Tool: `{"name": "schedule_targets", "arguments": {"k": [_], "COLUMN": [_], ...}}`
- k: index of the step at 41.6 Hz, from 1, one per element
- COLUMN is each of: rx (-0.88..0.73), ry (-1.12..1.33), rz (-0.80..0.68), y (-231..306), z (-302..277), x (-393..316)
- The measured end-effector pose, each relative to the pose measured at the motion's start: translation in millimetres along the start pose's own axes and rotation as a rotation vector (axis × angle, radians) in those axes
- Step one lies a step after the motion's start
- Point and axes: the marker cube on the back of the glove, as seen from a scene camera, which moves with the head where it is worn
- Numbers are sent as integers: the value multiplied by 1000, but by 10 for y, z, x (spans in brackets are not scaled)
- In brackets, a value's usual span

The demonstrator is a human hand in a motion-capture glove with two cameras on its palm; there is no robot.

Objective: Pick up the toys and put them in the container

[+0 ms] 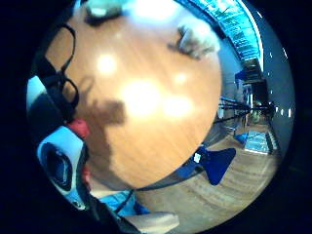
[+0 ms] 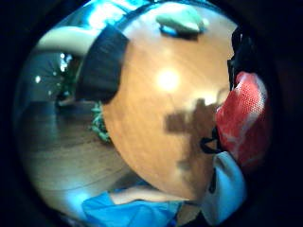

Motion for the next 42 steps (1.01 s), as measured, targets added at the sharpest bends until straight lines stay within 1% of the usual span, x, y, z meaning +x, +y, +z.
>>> {"name": "schedule_targets", "arguments": {"k": [2,3,6,9,16,21,26,30,32,35,36,37,40,42], "rx": [36,53,104,145,169,211,228,200,184,160,158,163,182,177], "ry": [-95,-114,-90,-107,-93,-191,-208,-180,-201,-179,-177,-187,-216,-185], "rz": [-17,-3,91,126,145,147,97,53,94,246,266,238,34,15], "y": [-88,-139,-309,-440,-701,-968,-1221,-1401,-1528,-1749,-1786,-1790,-1739,-1774], "z": [-317,-461,-845,-1176,-1689,-2026,-2222,-2217,-2227,-2213,-2203,-2192,-2154,-2098], "x": [-54,-60,-65,-109,-162,-574,-1045,-1427,-1683,-1957,-1964,-1934,-1860,-1902]}}
